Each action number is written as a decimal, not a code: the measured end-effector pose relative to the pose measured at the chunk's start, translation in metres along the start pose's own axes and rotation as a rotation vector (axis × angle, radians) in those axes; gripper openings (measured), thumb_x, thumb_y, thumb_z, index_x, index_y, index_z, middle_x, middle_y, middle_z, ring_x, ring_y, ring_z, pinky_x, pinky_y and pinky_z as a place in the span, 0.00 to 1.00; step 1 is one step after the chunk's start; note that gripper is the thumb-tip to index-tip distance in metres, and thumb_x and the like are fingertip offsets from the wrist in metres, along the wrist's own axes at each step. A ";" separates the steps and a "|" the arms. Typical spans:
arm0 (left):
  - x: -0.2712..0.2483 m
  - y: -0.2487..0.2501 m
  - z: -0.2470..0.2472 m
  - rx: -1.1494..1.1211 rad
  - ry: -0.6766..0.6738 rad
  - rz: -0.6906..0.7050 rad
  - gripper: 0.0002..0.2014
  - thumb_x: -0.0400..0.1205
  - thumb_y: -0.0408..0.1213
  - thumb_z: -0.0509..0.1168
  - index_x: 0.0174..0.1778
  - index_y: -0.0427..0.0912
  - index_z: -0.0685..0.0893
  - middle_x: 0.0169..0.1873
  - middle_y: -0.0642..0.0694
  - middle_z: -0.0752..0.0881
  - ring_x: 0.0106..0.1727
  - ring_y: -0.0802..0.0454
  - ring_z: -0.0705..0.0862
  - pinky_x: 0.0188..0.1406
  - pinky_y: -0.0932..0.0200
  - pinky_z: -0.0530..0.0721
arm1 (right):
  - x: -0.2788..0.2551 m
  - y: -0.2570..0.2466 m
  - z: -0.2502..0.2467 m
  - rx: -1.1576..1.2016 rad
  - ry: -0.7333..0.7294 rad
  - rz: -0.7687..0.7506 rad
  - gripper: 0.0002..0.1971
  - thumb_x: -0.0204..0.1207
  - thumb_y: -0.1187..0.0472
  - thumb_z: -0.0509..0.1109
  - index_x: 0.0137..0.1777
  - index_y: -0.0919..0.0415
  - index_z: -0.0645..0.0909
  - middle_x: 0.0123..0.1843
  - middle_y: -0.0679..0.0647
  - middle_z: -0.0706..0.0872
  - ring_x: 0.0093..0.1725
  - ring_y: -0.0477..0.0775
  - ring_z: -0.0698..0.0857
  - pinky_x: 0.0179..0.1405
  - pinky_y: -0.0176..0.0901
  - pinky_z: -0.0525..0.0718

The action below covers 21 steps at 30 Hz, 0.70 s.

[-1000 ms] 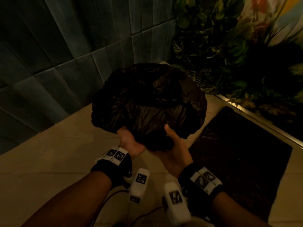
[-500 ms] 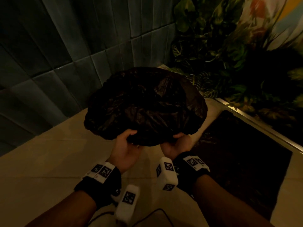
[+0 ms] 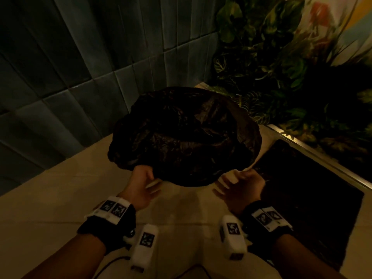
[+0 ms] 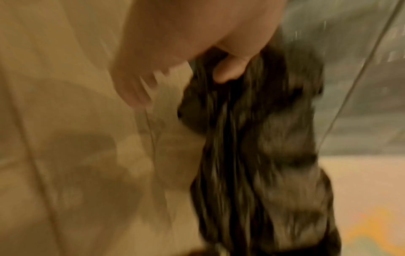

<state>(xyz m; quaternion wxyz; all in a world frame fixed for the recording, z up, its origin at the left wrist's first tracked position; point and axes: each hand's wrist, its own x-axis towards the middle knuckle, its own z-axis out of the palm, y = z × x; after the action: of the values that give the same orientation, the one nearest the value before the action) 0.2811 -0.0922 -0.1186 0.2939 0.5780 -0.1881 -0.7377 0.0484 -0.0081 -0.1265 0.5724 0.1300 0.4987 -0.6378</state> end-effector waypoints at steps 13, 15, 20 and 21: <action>-0.008 0.053 0.012 0.121 -0.133 0.508 0.29 0.73 0.60 0.69 0.71 0.63 0.75 0.68 0.57 0.82 0.67 0.53 0.82 0.61 0.52 0.82 | 0.029 -0.041 0.030 -0.363 -0.304 -0.208 0.37 0.62 0.38 0.77 0.71 0.50 0.77 0.69 0.53 0.84 0.66 0.60 0.84 0.68 0.62 0.78; 0.006 0.061 0.020 -0.008 -0.210 0.369 0.23 0.79 0.54 0.64 0.70 0.53 0.78 0.68 0.49 0.83 0.65 0.49 0.83 0.58 0.53 0.83 | 0.033 -0.039 0.030 -0.325 -0.303 -0.148 0.32 0.66 0.41 0.75 0.69 0.55 0.79 0.69 0.57 0.83 0.67 0.61 0.83 0.71 0.59 0.76; 0.020 0.070 0.025 -0.058 -0.188 0.242 0.16 0.85 0.38 0.57 0.67 0.41 0.80 0.67 0.39 0.82 0.56 0.45 0.86 0.44 0.54 0.84 | 0.041 -0.038 0.033 -0.310 -0.329 -0.033 0.22 0.71 0.41 0.65 0.54 0.56 0.88 0.58 0.61 0.87 0.60 0.65 0.85 0.58 0.57 0.83; 0.021 0.072 0.024 -0.096 -0.197 0.208 0.17 0.86 0.37 0.55 0.69 0.40 0.78 0.68 0.38 0.81 0.54 0.44 0.86 0.43 0.52 0.85 | 0.038 -0.038 0.035 -0.287 -0.343 -0.031 0.22 0.66 0.41 0.68 0.46 0.57 0.91 0.52 0.61 0.91 0.51 0.64 0.90 0.50 0.55 0.88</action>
<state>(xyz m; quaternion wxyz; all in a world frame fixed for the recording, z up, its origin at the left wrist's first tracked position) 0.2704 -0.1617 -0.0833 0.3760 0.4656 -0.2393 -0.7646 0.0181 -0.0641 -0.1201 0.6514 -0.0710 0.4816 -0.5820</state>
